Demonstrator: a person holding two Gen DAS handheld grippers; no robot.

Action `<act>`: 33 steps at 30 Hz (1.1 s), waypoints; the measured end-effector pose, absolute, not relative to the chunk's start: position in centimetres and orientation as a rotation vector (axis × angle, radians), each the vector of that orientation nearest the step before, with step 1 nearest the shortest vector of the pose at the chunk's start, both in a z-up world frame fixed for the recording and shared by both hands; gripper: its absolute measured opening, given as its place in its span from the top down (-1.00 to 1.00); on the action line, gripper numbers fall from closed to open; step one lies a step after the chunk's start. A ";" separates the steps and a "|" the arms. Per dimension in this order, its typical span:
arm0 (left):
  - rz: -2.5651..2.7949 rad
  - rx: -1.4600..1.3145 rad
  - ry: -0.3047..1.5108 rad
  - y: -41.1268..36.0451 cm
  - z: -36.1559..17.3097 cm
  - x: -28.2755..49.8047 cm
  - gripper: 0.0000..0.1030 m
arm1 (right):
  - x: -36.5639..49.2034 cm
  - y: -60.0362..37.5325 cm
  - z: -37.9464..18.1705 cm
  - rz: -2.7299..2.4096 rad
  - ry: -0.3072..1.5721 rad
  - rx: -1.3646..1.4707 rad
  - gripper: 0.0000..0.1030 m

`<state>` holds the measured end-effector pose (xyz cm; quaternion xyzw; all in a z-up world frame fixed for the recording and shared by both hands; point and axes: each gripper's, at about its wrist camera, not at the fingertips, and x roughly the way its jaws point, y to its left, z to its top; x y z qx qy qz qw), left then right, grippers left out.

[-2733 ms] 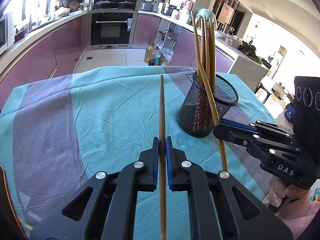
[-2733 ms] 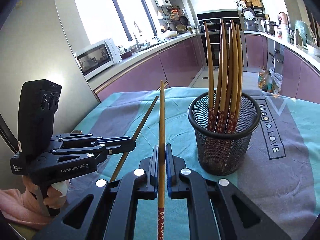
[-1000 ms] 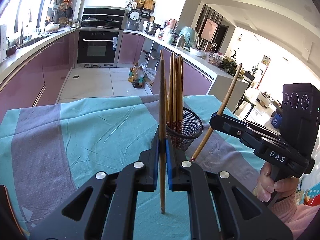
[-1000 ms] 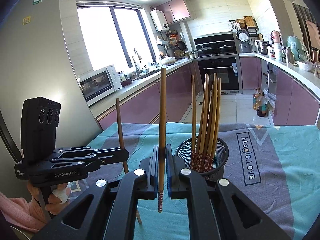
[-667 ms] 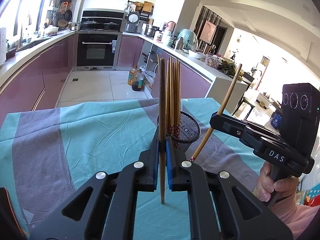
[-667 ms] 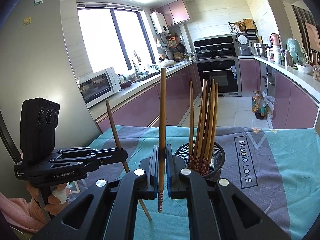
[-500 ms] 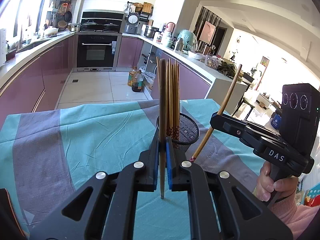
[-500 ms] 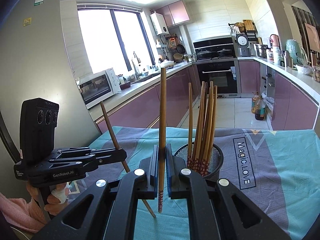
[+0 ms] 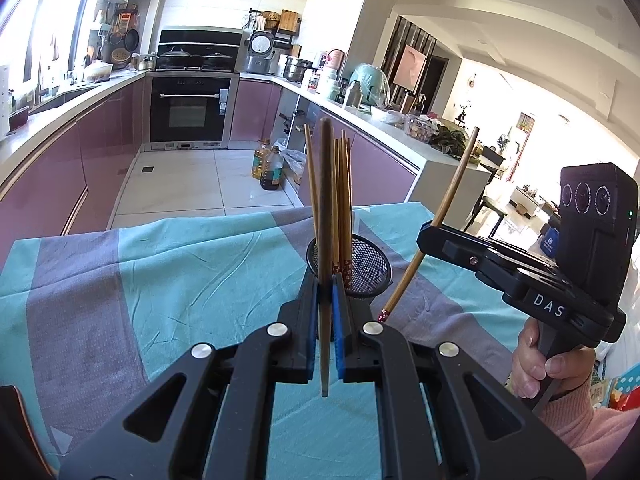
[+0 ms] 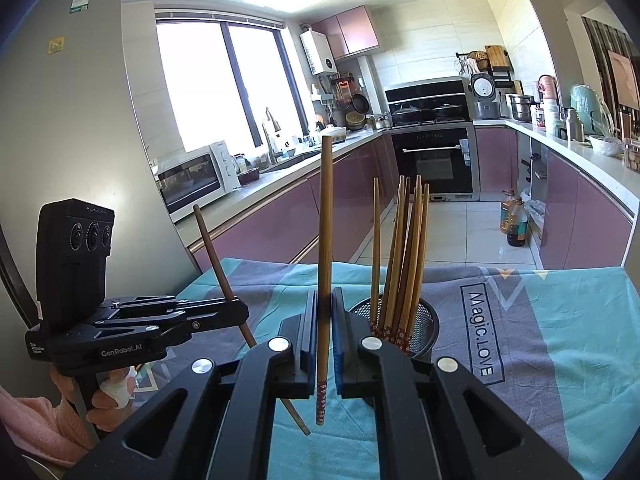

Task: Organize utensils
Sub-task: 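Lower the left gripper's chopstick into the holder while the right gripper lowers its own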

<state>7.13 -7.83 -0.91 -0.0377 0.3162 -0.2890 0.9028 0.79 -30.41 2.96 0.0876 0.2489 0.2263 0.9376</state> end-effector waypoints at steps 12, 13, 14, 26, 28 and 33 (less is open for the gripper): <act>-0.615 -0.070 0.631 -7.7 -0.1 6.7 0.86 | 0.8 -30.6 3.5 0.457 0.492 0.171 0.89; -0.616 -0.069 0.631 -7.8 0.0 6.7 0.86 | 0.8 -30.6 3.5 0.456 0.492 0.171 0.89; -0.617 -0.068 0.629 -7.8 0.1 6.7 0.86 | 0.8 -30.7 3.5 0.456 0.491 0.172 0.89; -0.625 -0.054 0.612 -8.1 1.0 6.6 0.86 | 1.1 -30.9 4.1 0.458 0.476 0.167 0.89; -0.626 -0.053 0.609 -7.9 1.0 6.5 0.86 | 1.1 -30.9 4.3 0.460 0.472 0.164 0.89; -0.628 -0.051 0.602 -7.8 1.3 6.5 0.86 | 1.1 -30.9 4.5 0.460 0.467 0.160 0.89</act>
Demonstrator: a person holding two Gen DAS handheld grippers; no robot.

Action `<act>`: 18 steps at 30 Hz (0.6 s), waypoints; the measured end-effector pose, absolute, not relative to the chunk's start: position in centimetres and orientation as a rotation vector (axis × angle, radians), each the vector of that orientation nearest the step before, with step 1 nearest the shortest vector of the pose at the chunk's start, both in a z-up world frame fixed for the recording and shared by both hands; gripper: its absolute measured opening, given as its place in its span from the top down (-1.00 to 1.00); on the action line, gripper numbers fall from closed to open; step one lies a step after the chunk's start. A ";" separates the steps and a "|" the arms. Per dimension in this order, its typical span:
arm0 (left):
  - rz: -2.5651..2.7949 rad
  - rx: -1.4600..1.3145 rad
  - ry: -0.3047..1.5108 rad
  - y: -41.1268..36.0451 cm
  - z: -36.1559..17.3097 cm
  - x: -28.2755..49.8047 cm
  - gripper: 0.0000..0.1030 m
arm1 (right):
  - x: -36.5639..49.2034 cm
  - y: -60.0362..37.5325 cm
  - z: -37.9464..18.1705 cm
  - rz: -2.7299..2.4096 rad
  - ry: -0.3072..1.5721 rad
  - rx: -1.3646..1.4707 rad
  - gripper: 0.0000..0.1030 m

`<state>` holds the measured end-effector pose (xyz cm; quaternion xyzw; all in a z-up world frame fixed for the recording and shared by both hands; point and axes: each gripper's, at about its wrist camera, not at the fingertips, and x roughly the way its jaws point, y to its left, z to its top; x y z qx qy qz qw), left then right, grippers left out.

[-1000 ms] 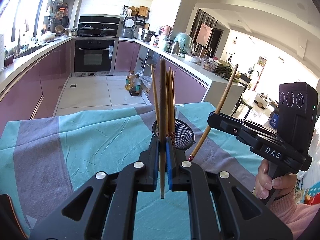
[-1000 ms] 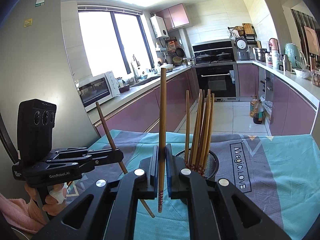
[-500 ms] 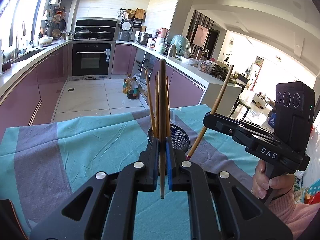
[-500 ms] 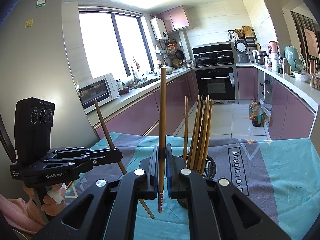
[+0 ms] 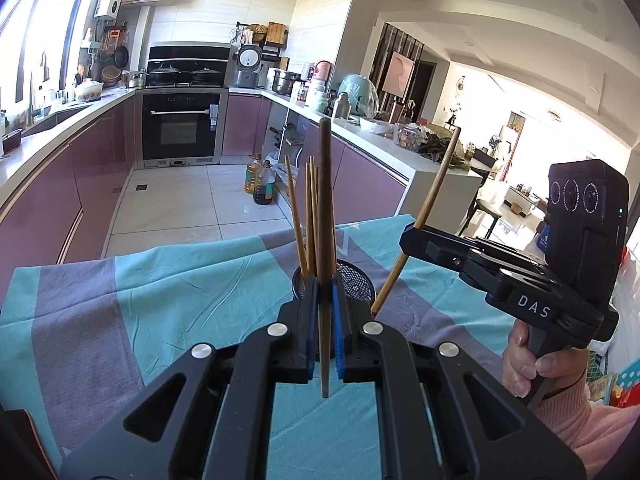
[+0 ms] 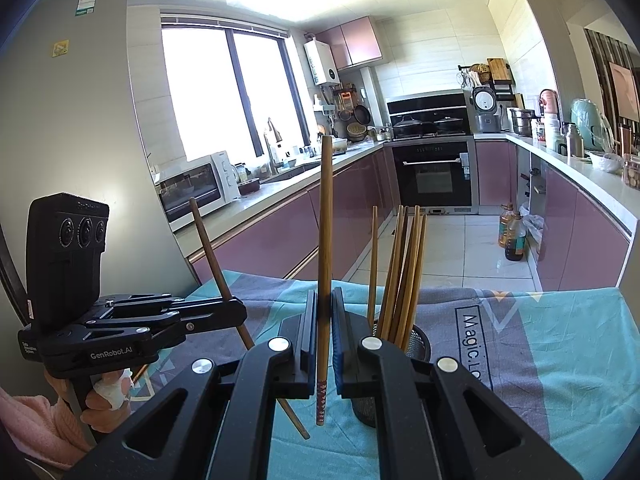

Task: Organize utensils
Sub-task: 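Lower the left gripper's chopstick into the holder while the right gripper lowers its own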

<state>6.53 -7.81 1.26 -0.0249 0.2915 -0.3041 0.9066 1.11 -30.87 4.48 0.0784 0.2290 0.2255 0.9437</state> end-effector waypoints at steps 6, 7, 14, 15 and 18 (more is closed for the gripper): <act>-0.632 -0.052 0.598 -7.8 1.5 6.7 0.86 | 1.2 -31.0 4.9 0.460 0.457 0.155 0.89; -0.633 -0.053 0.598 -7.7 1.6 6.7 0.86 | 1.2 -31.0 5.0 0.459 0.456 0.154 0.89; -0.643 -0.050 0.586 -7.6 2.2 6.6 0.86 | 1.2 -31.0 5.5 0.456 0.445 0.150 0.89; -0.644 -0.049 0.585 -7.5 2.3 6.7 0.86 | 1.2 -31.0 5.6 0.456 0.443 0.150 0.89; -0.647 -0.049 0.578 -7.4 2.5 6.6 0.86 | 1.2 -31.0 5.7 0.455 0.440 0.148 0.89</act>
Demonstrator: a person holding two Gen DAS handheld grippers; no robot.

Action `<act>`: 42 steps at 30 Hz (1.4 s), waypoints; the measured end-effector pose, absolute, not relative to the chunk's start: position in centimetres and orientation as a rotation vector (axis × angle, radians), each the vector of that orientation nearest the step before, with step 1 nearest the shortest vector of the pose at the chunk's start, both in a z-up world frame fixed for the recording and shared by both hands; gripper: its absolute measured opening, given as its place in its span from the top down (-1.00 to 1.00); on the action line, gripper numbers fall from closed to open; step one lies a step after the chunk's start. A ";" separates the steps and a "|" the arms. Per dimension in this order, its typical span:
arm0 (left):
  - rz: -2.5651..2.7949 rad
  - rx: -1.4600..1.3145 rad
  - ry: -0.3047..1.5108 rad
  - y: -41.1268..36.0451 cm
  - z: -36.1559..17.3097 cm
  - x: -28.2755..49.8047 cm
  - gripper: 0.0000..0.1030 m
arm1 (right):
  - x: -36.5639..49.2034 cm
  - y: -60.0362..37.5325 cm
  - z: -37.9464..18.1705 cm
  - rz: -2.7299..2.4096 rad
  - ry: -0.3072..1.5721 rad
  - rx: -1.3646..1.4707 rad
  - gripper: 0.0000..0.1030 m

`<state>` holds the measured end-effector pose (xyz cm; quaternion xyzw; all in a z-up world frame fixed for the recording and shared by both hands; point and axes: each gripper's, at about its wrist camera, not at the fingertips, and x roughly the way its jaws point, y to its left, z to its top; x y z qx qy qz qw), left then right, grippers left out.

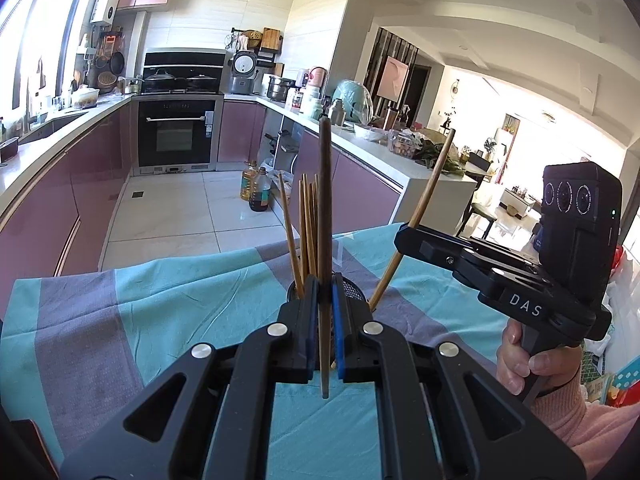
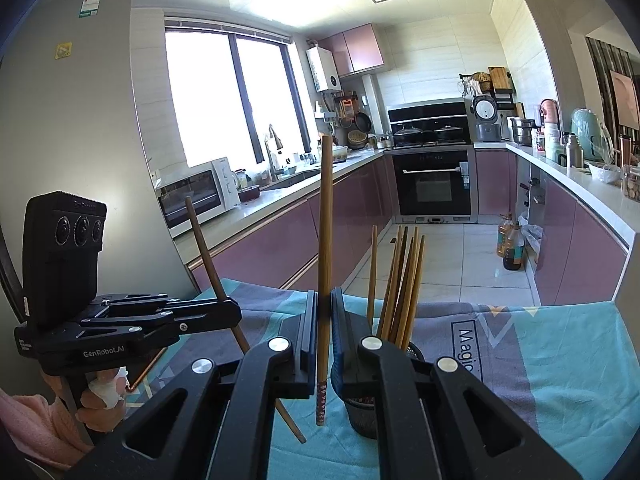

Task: Organize utensils
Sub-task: 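Lower the left gripper's chopstick into the holder while the right gripper lowers its own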

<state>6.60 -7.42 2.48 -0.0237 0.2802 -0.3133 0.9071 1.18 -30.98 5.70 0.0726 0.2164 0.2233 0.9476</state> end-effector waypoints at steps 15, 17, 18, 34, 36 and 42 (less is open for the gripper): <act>-0.663 -0.041 0.565 -7.2 2.9 6.4 0.86 | 1.3 -31.5 6.3 0.448 0.439 0.150 0.89; -0.664 -0.040 0.564 -7.0 3.1 6.5 0.86 | 1.3 -31.6 6.5 0.445 0.436 0.150 0.89; -0.664 -0.039 0.564 -7.0 3.1 6.5 0.86 | 1.3 -31.6 6.6 0.445 0.434 0.151 0.89; -0.668 -0.030 0.548 -6.8 3.6 6.5 0.86 | 1.1 -31.8 6.7 0.444 0.420 0.157 0.89; -0.669 -0.030 0.544 -6.8 3.6 6.4 0.86 | 1.0 -31.8 6.8 0.444 0.415 0.157 0.89; -0.675 -0.031 0.530 -6.6 4.0 6.2 0.86 | 1.0 -32.0 7.0 0.443 0.406 0.158 0.89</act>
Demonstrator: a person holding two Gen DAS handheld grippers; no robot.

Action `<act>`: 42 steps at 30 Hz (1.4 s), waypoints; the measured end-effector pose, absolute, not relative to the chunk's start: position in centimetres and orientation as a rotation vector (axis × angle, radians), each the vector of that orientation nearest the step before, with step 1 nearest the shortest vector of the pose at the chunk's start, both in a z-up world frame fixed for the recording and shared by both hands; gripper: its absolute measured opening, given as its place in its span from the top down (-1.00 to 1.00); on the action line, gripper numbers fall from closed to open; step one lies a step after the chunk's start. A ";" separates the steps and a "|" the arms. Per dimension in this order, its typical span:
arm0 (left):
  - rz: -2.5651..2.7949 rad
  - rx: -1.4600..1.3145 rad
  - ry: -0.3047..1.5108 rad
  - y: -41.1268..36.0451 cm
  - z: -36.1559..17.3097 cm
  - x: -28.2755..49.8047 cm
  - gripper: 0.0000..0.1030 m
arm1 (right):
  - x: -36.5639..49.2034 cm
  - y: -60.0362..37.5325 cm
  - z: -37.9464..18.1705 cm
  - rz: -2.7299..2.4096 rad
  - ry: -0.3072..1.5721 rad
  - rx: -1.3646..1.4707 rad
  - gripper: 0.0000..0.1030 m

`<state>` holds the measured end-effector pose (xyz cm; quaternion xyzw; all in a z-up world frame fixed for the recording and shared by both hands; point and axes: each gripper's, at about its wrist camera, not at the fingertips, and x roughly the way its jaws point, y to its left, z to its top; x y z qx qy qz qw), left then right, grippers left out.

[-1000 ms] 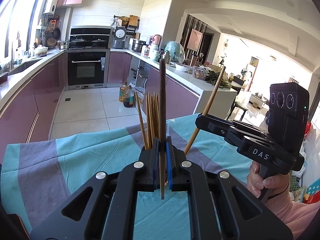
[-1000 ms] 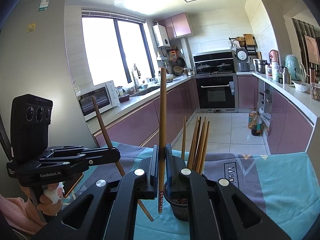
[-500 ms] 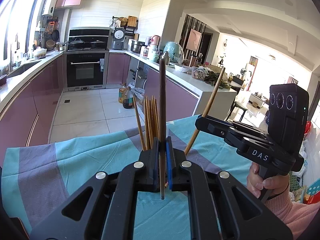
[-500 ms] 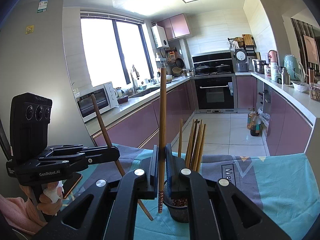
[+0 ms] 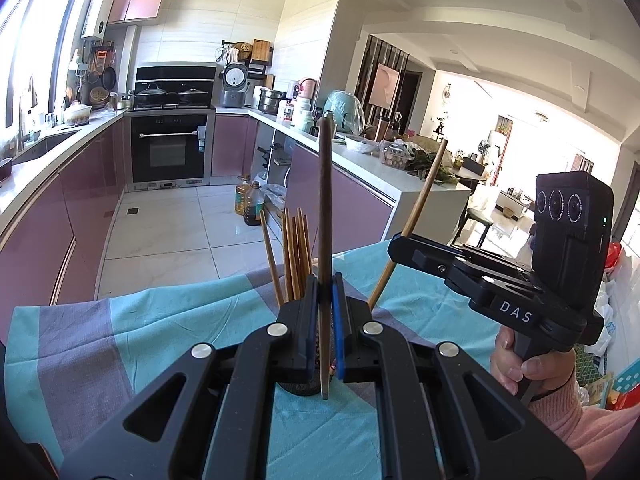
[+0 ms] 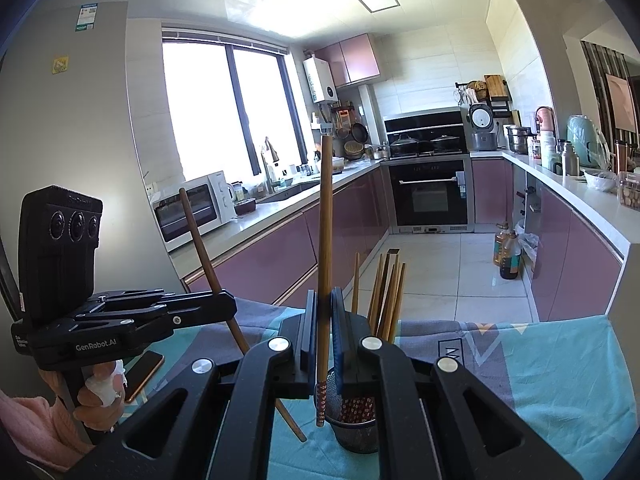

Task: Organize utensils
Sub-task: 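Lower the left gripper's chopstick into the holder while the right gripper lowers its own, then push both held chopsticks down into the holder among the other chopsticks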

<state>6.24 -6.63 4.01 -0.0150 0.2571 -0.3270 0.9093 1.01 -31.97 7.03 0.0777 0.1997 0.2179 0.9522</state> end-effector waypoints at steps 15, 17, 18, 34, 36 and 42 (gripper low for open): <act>-0.672 -0.038 0.487 -6.9 5.6 6.4 0.86 | 1.3 -32.2 7.5 0.437 0.393 0.149 0.89; -0.674 -0.040 0.483 -7.0 5.6 6.3 0.86 | 1.3 -32.2 7.5 0.436 0.393 0.148 0.89; -0.673 -0.041 0.481 -7.0 5.7 6.3 0.86 | 1.4 -32.2 7.6 0.435 0.393 0.146 0.89; -0.661 -0.047 0.481 -7.4 5.9 6.6 0.86 | 2.2 -32.0 7.2 0.410 0.412 0.145 0.89; -0.661 -0.046 0.481 -7.5 6.0 6.8 0.86 | 2.3 -31.9 7.1 0.408 0.415 0.144 0.89; -0.662 -0.046 0.489 -7.7 6.2 6.9 0.86 | 2.7 -32.0 7.0 0.406 0.423 0.145 0.89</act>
